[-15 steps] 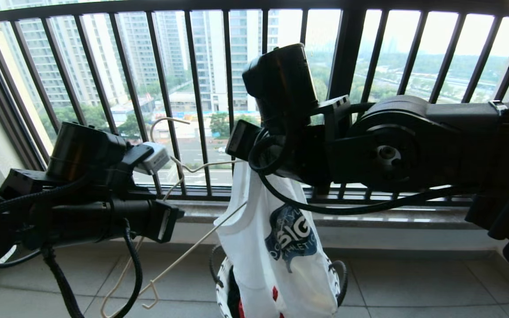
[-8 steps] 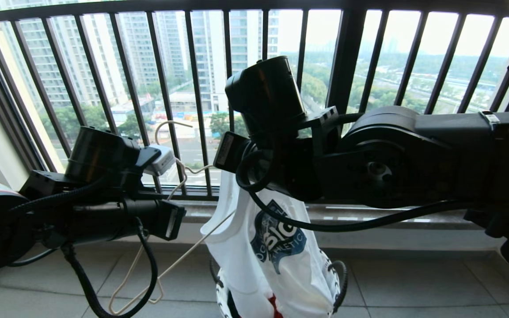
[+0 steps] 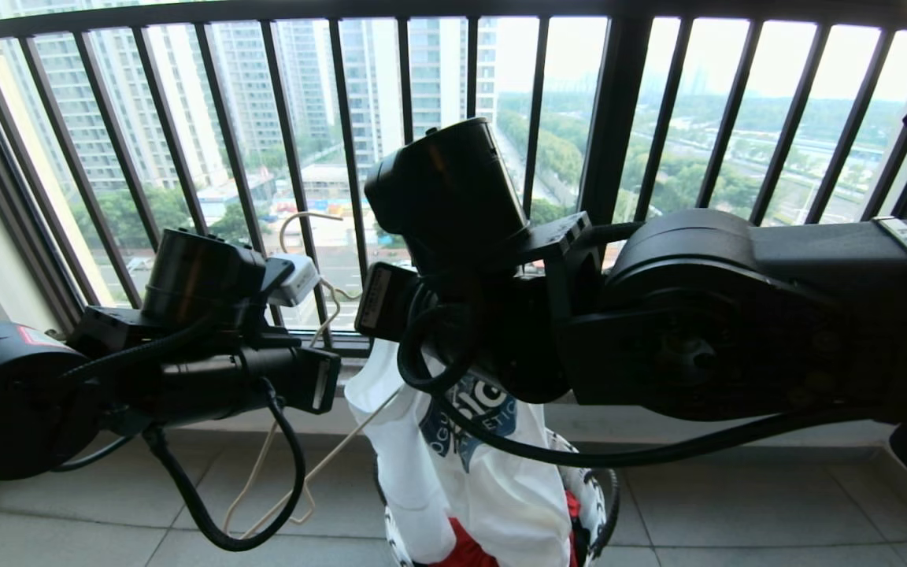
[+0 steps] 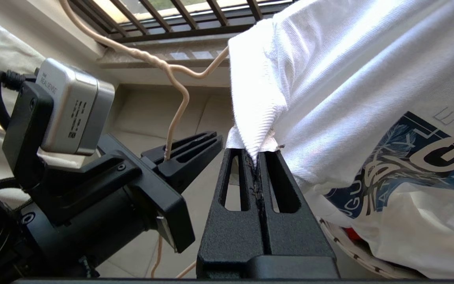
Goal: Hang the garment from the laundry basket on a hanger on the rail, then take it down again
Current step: Hang the clothes on the clothes rack
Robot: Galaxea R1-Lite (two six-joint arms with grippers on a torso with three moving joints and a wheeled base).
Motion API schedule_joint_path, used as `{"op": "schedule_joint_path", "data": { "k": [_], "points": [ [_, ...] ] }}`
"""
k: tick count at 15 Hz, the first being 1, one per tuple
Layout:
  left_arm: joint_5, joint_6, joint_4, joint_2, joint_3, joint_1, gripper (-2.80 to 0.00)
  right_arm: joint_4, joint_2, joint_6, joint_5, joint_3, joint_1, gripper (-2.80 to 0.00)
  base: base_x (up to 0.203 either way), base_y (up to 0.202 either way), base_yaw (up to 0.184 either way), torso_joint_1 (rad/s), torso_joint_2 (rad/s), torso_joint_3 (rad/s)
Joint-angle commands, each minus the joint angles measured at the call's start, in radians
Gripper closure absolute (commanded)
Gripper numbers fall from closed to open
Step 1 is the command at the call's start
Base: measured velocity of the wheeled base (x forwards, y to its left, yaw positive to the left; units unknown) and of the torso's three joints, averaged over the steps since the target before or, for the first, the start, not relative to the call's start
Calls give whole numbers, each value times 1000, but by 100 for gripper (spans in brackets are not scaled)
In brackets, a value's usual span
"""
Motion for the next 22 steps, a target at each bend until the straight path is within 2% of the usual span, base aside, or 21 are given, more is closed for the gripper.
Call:
{"op": "schedule_joint_path", "data": {
  "k": [1,5,9,11,13,16,20,22],
  "points": [
    [2,-9,-32,25,3,0,0,1,-10,1,11,22,28,0,0,0,0,0,0,0],
    [7,-15,-36,26,9,-15,0,-1,-12,-9,16,42,56,0,0,0,0,0,0,0],
    [6,-58,-43,26,22,-66,0,-4,-17,-36,18,57,65,0,0,0,0,0,0,0],
    [4,-95,-103,25,34,-74,0,-4,-19,-46,18,60,70,0,0,0,0,0,0,0],
    [-1,-99,-148,23,58,-86,0,-5,-18,-62,17,64,68,0,0,0,0,0,0,0],
    [-14,-128,-158,19,67,-91,0,-8,-15,-92,15,70,64,0,0,0,0,0,0,0],
    [-81,-137,-314,28,139,-90,0,-15,-12,-125,17,63,10,0,0,0,0,0,0,0],
    [-85,-134,-393,41,174,-93,0,-17,-12,-142,16,58,-6,0,0,0,0,0,0,0]
  ]
}}
